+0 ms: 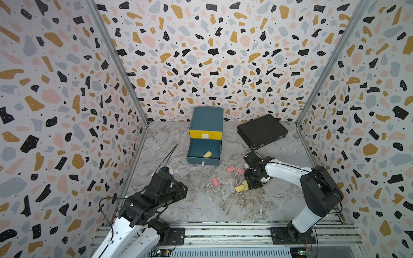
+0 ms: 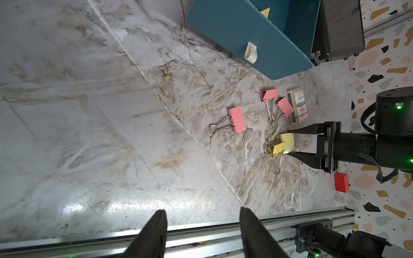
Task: Put the binder clips in the drawer according to color
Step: Pick up the binder clip at the center of the board.
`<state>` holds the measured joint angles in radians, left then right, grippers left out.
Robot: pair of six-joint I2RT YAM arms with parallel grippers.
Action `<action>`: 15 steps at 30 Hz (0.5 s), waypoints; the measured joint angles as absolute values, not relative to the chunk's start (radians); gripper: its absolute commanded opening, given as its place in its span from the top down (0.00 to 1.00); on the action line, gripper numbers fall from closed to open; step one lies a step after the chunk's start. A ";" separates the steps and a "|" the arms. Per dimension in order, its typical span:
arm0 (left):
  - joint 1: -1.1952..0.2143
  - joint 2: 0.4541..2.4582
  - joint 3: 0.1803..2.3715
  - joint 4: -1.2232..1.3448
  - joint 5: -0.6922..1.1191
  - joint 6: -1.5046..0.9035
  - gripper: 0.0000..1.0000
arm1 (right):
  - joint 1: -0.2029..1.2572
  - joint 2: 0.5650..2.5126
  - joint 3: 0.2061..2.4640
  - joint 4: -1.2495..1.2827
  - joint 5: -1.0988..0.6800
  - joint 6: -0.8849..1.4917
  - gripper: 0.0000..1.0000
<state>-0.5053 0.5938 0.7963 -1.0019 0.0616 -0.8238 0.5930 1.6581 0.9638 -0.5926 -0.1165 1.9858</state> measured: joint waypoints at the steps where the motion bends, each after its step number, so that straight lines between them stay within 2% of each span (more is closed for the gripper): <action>1: -0.505 0.594 0.796 -1.002 0.062 -0.824 0.44 | 0.593 1.657 0.964 -0.594 -0.109 1.984 0.66; 10: -0.505 0.594 0.796 -1.002 0.062 -0.824 0.44 | 0.590 1.618 1.013 -0.683 0.009 1.885 0.68; 15: -0.505 0.594 0.796 -1.002 0.062 -0.824 0.44 | 0.589 1.600 1.070 -0.767 0.105 1.807 0.75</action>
